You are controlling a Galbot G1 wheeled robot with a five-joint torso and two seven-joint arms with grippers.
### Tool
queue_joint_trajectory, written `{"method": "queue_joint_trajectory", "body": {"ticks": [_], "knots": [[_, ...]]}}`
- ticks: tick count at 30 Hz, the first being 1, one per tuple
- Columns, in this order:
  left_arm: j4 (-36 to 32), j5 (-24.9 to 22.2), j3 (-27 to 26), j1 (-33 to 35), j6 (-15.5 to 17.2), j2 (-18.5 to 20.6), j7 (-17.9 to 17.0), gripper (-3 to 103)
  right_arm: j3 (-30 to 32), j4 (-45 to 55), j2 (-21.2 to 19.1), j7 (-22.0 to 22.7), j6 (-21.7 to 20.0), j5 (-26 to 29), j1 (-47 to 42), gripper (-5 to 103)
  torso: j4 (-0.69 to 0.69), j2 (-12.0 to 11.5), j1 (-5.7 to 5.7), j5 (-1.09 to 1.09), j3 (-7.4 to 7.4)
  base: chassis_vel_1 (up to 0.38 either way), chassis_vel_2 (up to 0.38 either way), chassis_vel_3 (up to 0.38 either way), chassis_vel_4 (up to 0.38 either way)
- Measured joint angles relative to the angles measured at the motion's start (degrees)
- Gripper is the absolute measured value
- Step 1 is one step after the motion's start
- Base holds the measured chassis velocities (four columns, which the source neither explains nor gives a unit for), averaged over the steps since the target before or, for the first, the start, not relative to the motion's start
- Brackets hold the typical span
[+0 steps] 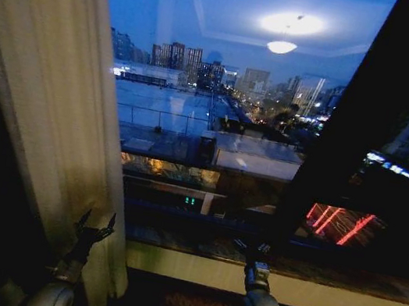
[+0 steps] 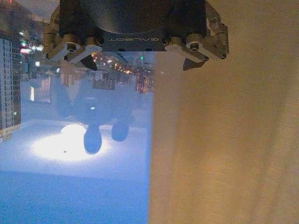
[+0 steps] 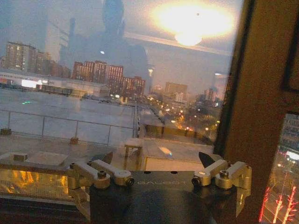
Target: Open the curtains by pulling them apart, changing their state from closed to fully open.
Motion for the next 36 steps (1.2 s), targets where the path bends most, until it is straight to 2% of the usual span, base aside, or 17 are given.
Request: {"method": "queue_joint_trajectory", "body": {"ticks": [10, 36], "knots": [[0.0, 0.0, 0.0, 0.0, 0.0, 0.0, 0.0, 100, 0.0, 0.0, 0.0, 0.0, 0.0, 0.0, 0.0, 100, 0.0, 0.0, 0.0, -0.01, 0.0, -0.288, -0.29, 0.292, 0.3], [0.0, 0.0, 0.0, 0.0, 0.0, 0.0, 0.0, 100, 0.0, 0.0, 0.0, 0.0, 0.0, 0.0, 0.0, 100, 0.0, 0.0, 0.0, -0.01, 0.0, -0.346, -0.368, 0.339, 0.37]]}}
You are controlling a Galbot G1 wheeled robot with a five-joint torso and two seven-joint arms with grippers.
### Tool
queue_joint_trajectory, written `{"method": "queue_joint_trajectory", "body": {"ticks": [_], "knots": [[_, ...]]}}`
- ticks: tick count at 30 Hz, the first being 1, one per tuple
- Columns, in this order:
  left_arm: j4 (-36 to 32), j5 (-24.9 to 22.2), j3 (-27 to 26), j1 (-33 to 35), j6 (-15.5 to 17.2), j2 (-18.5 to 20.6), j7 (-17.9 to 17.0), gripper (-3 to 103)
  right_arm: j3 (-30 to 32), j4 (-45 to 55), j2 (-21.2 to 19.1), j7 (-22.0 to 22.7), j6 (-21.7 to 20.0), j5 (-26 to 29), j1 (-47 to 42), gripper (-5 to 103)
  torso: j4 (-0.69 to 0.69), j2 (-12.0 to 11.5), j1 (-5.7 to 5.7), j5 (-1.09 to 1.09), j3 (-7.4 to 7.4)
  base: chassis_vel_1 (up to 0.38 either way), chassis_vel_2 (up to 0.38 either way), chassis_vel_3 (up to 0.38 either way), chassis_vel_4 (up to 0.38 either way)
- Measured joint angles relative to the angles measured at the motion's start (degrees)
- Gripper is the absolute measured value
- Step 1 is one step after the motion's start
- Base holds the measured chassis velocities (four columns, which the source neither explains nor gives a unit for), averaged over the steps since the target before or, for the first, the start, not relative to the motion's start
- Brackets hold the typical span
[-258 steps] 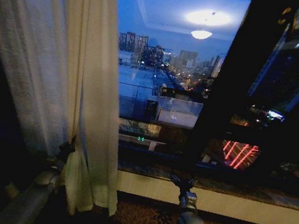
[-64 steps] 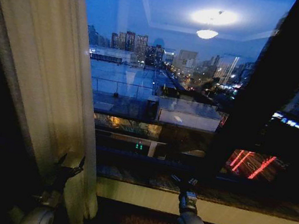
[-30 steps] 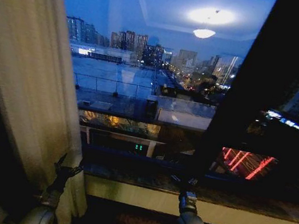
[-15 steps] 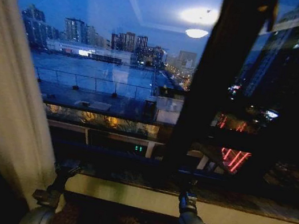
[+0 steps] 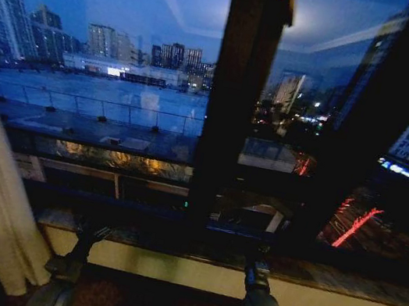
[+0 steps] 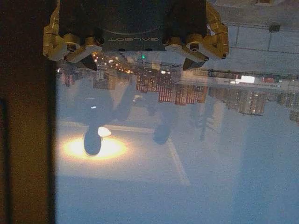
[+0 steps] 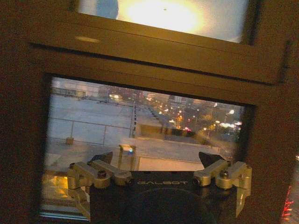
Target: Open the curtains by pulling them apart, changing their state from closed to fully open.
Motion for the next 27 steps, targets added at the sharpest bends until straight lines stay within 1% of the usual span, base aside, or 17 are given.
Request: {"method": "queue_joint_trajectory", "body": {"ticks": [20, 22, 25, 27], "knots": [[0.0, 0.0, 0.0, 0.0, 0.0, 0.0, 0.0, 100, 0.0, 0.0, 0.0, 0.0, 0.0, 0.0, 0.0, 100, -0.01, 0.0, -0.01, 0.01, 0.0, -0.315, -0.386, 0.319, 0.388], [0.0, 0.0, 0.0, 0.0, 0.0, 0.0, 0.0, 100, 0.0, 0.0, 0.0, 0.0, 0.0, 0.0, 0.0, 100, -0.01, 0.0, -0.01, -0.01, 0.0, -0.281, -0.323, 0.296, 0.321], [0.0, 0.0, 0.0, 0.0, 0.0, 0.0, 0.0, 100, 0.0, 0.0, 0.0, 0.0, 0.0, 0.0, 0.0, 100, -0.01, 0.0, -0.02, 0.03, 0.0, -0.193, -0.216, 0.189, 0.213], [0.0, 0.0, 0.0, 0.0, 0.0, 0.0, 0.0, 100, 0.0, 0.0, 0.0, 0.0, 0.0, 0.0, 0.0, 100, -0.02, 0.0, -0.01, 0.05, 0.0, -0.087, -0.13, 0.117, 0.065]]}}
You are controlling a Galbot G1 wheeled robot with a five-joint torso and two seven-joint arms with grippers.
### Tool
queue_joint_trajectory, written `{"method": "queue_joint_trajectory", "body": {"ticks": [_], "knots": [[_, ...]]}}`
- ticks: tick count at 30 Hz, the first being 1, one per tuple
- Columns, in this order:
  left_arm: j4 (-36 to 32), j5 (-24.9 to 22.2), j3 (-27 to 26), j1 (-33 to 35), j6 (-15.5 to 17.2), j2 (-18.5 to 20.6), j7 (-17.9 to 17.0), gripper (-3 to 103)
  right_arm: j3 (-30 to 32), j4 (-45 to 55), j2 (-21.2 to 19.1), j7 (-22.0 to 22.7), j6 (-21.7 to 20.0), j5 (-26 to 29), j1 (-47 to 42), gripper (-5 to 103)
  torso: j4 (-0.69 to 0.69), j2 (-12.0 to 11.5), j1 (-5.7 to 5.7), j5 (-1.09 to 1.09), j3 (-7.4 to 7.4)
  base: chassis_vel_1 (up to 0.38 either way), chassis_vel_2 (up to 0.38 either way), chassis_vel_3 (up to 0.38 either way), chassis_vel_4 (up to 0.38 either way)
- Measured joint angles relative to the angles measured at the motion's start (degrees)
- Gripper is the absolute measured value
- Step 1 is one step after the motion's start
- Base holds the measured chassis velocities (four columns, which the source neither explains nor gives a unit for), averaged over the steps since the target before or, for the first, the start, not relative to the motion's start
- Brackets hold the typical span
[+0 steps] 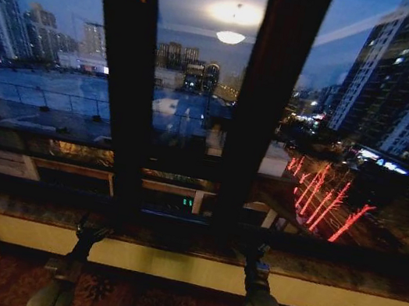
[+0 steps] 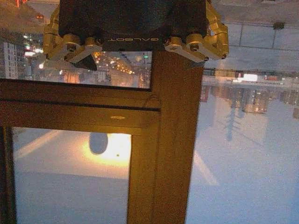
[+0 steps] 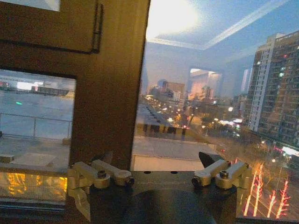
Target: Open the curtains by pulling them apart, changing their state from closed to fully open.
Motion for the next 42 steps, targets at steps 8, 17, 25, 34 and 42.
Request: {"method": "queue_joint_trajectory", "body": {"ticks": [8, 17, 25, 34, 42], "knots": [[0.0, 0.0, -0.1, 0.0, 0.0, 0.0, -0.1, 100, 0.0, 0.0, 0.0, 0.0, 0.0, 0.0, 0.0, 100, 0.06, 0.0, 0.01, -0.09, 0.0, -0.007, 0.0, 0.01, 0.002], [0.0, 0.0, -0.1, 0.0, 0.0, 0.0, -0.1, 100, 0.0, 0.0, 0.0, 0.0, 0.0, 0.0, 0.0, 100, 0.02, 0.0, 0.01, -0.03, 0.0, -0.065, -0.071, 0.065, 0.065], [0.0, 0.0, 0.0, 0.0, 0.0, 0.0, -0.1, 100, 0.0, 0.0, 0.0, 0.0, 0.0, 0.0, 0.0, 100, 0.0, 0.0, 0.01, 0.0, 0.0, -0.124, -0.125, 0.128, 0.141], [0.0, 0.0, 0.0, 0.0, 0.0, 0.0, -0.1, 100, 0.0, 0.0, 0.0, 0.0, 0.0, 0.0, 0.0, 100, 0.04, 0.0, 0.01, -0.05, 0.0, -0.001, -0.001, -0.002, 0.005], [0.0, 0.0, 0.0, 0.0, 0.0, 0.0, -0.1, 100, 0.0, 0.0, 0.0, 0.0, 0.0, 0.0, 0.0, 100, 0.02, 0.0, 0.03, -0.03, 0.01, 0.069, -0.062, -0.059, 0.071]]}}
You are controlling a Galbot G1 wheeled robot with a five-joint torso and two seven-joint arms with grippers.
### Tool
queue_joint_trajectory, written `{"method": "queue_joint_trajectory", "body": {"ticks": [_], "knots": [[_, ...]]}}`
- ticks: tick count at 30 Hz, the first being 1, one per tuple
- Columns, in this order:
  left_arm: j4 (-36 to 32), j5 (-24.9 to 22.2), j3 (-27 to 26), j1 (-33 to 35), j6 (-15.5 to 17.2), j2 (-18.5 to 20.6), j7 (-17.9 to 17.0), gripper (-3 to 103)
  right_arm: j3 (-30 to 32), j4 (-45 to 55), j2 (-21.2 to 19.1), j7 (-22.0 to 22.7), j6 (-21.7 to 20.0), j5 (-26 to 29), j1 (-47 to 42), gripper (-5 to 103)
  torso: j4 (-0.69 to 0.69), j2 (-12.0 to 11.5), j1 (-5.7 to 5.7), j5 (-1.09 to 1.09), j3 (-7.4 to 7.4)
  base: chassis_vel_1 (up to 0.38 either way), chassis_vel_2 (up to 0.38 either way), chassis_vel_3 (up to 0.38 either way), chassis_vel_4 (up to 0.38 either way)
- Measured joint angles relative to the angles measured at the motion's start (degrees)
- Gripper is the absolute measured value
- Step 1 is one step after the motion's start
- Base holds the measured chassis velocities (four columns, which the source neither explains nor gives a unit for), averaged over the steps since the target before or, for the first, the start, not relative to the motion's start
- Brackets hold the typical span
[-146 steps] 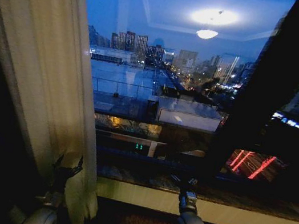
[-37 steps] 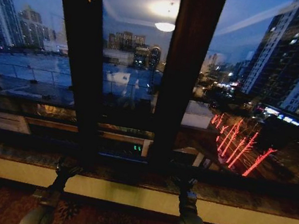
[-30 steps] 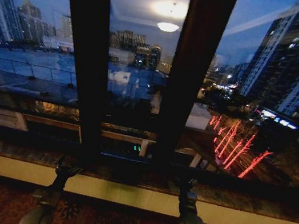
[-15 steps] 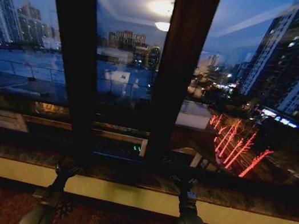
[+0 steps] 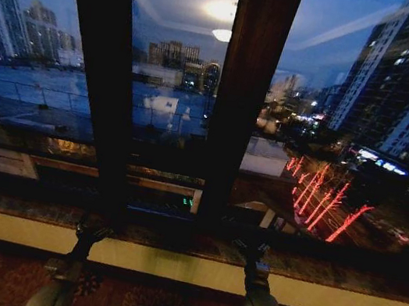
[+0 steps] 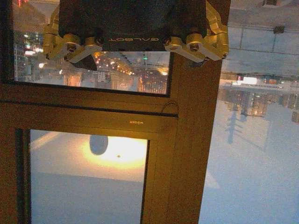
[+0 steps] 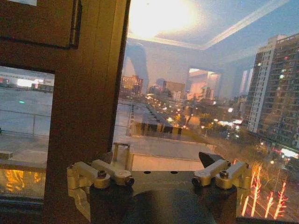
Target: Open the curtains by pulling them apart, changing their state from closed to fully open.
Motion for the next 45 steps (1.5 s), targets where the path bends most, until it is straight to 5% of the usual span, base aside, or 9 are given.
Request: {"method": "queue_joint_trajectory", "body": {"ticks": [45], "knots": [[0.0, 0.0, 0.0, 0.0, 0.0, 0.0, 0.0, 100, 0.0, 0.0, 0.0, 0.0, 0.0, 0.0, 0.0, 100, 0.0, 0.1, -0.07, -0.03, -0.03, 0.281, -0.274, -0.278, 0.289]]}}
